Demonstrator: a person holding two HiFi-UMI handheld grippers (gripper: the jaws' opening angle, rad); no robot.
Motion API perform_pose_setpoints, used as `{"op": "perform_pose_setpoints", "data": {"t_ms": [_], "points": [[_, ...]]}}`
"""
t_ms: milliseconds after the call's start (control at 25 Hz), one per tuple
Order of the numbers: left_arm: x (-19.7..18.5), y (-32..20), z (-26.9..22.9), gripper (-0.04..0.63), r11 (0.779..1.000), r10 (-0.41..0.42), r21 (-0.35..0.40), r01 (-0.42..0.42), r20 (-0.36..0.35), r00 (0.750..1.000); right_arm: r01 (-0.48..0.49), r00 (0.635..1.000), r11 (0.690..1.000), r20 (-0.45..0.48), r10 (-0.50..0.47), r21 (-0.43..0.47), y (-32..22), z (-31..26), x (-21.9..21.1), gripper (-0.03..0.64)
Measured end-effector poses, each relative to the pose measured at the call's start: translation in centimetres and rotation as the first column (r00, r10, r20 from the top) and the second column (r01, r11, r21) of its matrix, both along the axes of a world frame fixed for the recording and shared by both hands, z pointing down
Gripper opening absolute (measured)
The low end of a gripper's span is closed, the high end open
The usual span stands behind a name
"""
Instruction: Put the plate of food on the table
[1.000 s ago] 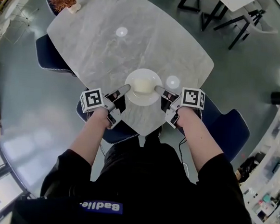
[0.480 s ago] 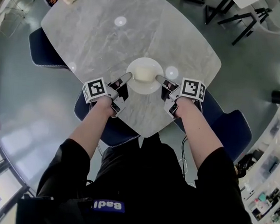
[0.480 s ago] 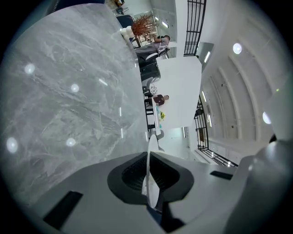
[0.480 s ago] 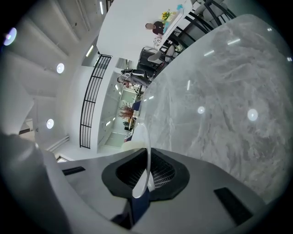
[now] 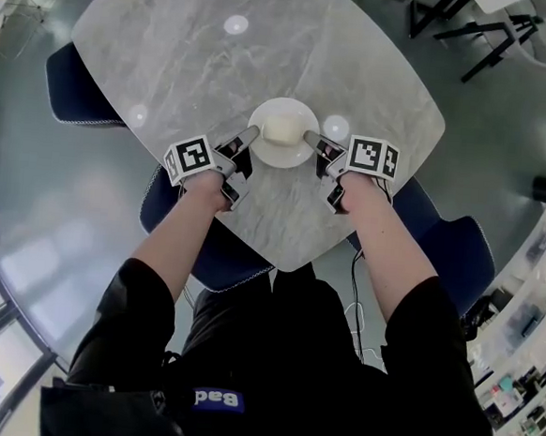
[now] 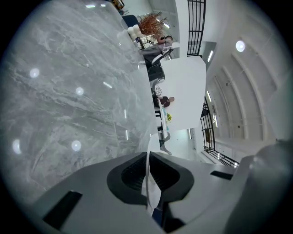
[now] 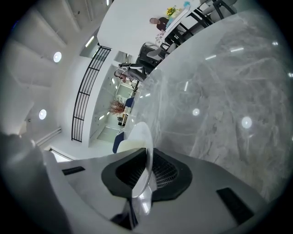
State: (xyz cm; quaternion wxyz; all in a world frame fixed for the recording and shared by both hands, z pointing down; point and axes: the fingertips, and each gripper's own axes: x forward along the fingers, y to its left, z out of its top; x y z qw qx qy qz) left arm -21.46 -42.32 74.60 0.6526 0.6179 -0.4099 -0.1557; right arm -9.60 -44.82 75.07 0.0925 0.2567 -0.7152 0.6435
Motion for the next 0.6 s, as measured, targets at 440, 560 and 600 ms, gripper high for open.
{"op": "perform_pose_setpoints", "data": {"t_ms": [440,560,600], "points": [[0.2,-0.4,2.9,0.017,0.998,0.034,-0.061,-0.033,0.016,0.999,-0.005,1.0,1.0,-0.022,0.005,-0.031,-0.5,2.5,0.1,0.023],[0.3,-0.2,3.5,0.018,0.996,0.044,-0.082,-0.042,0.023,0.999,0.005,0.999,0.999,-0.035,-0.006,-0.045,-0.4,3.2,0.2,0.023],[0.4,-0.1,3.7,0.018,0.995,0.048,-0.093,-0.045,0.025,0.999,0.01,0.999,0.999,-0.041,-0.012,-0.047,-0.3,3.3,0.3,0.023]]}}
